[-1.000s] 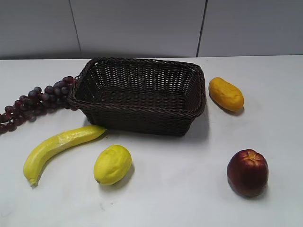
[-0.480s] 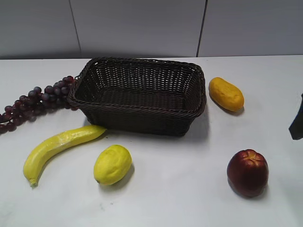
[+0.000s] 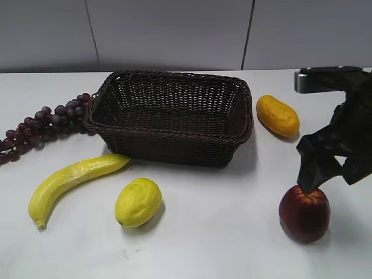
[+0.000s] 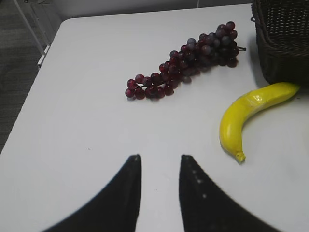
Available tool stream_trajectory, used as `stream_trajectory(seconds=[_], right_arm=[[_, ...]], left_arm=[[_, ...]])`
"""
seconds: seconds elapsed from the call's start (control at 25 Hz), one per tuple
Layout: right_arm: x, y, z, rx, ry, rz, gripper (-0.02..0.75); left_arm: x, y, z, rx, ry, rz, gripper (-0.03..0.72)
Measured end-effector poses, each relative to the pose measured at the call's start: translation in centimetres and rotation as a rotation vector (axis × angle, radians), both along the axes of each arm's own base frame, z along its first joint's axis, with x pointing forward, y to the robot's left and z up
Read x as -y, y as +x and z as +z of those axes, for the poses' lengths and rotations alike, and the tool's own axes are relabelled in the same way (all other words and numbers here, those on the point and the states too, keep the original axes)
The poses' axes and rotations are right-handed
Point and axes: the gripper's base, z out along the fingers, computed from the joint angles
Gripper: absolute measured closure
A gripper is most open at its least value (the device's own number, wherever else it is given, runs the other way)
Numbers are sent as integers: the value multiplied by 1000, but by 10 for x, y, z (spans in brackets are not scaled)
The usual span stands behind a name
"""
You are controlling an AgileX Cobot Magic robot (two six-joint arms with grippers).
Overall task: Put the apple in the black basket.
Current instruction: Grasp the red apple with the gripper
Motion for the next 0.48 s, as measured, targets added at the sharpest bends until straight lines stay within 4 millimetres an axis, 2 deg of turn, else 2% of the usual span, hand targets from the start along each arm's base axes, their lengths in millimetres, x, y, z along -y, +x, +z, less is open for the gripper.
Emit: stream_trajectory(seconds=[0.16, 0.48], right_arm=[[-11, 4, -17, -28, -44, 11, 144], [-13, 18, -53, -91, -119, -30, 146]], left_arm=[[0, 0, 0, 0, 0, 0, 487], [0, 0, 0, -1, -1, 0, 487]])
